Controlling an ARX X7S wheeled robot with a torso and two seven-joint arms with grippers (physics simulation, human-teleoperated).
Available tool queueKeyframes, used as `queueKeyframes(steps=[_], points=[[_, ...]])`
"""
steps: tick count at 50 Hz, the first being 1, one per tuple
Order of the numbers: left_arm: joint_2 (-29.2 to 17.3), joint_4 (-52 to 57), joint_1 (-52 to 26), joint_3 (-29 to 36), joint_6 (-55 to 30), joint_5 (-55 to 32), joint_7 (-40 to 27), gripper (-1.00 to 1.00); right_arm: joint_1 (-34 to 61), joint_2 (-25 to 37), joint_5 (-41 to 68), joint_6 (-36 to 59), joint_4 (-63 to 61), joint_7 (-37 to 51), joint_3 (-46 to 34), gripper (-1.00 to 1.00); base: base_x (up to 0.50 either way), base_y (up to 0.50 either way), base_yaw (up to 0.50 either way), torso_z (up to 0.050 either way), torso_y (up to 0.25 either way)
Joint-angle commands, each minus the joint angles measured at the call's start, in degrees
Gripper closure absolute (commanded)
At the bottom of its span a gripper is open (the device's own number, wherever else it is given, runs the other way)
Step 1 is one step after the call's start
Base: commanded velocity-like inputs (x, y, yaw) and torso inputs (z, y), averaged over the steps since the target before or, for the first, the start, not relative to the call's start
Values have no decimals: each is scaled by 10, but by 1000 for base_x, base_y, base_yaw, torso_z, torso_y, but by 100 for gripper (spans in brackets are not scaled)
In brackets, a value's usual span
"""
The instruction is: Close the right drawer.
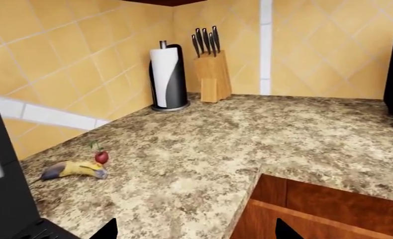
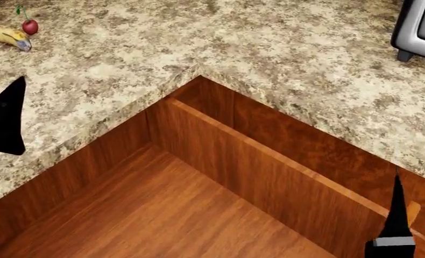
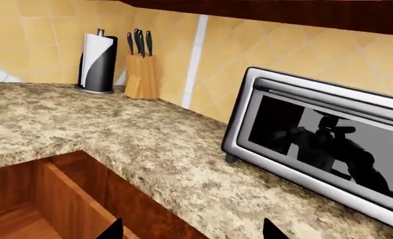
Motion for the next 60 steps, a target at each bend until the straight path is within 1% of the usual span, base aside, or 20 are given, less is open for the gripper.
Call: queueKeyframes(steps=[1,2,3,4,5,6,7,8,9,12,13,16,20,26,34,41,49,52,57,60], points=[[0,-1,-1,2,3,-2,1,-100,-485,7,-170,-257,-31,-170,198,-100,0,0,0,0,0],[-1,-1,-1,2,3,-3,1,-100,-485,-17,-166,-248,-31,-196,216,-100,0,0,0,0,0],[-2,1,0,0,2,-5,0,-100,-486,-61,-161,-223,-31,-248,261,-100,0,0,0,0,0],[-1,2,0,1,2,-5,-1,-100,-486,-77,-162,-215,-31,-265,277,-100,0,0,0,0,0],[1,2,0,2,2,-5,-3,-100,-486,-110,-164,-205,-31,-300,304,-100,0,0,0,0,0],[1,2,-1,2,2,-5,-4,-100,-486,-122,-171,-202,-31,-318,311,-100,0,0,0,0,0],[0,2,0,1,2,-6,-4,-100,-486,-158,-189,-199,-31,-372,323,-100,0,0,0,0,0],[0,3,0,1,2,-7,-4,-100,-486,-175,-199,-199,-31,-391,326,-100,0,0,0,0,0],[0,4,0,0,1,-8,-4,-100,-486,-198,-215,-195,-31,-419,325,-100,0,0,0,0,0],[-3,3,0,-1,2,-10,-2,-100,-486,-230,-250,-189,-31,-460,316,-100,0,0,0,0,0],[-3,2,-1,0,3,-9,-2,-100,-486,-240,-301,-187,-31,-490,296,-100,0,0,0,0,0],[-2,1,-1,1,3,-9,-3,-100,-486,-262,-328,-191,-31,-510,274,-100,0,0,0,0,0],[-2,2,0,3,4,-9,-3,-100,-485,-293,-357,-191,-31,-535,267,-100,0,0,0,0,0],[0,1,0,7,6,-7,-3,-100,-479,-366,-477,-211,-18,-617,190,-100,0,0,0,0,0],[-1,3,2,9,7,-9,-5,-100,-469,-396,-544,-228,15,-658,153,-100,0,0,0,0,0],[2,4,6,11,9,-8,-9,-100,-462,-397,-642,-260,66,-666,61,-100,0,0,0,0,0],[2,4,5,12,10,-10,-10,-100,-455,-405,-666,-275,101,-672,47,-100,0,0,0,0,0],[2,4,5,14,11,-10,-11,-100,-448,-405,-684,-282,114,-671,26,-100,0,0,0,0,0],[-2,5,14,12,15,-10,-8,-100,-419,-404,-736,-300,164,-658,-50,-100,0,0,0,0,0],[-3,7,16,13,15,-10,-8,-100,-398,-400,-747,-289,181,-647,-63,-100,0,0,0,0,0]])
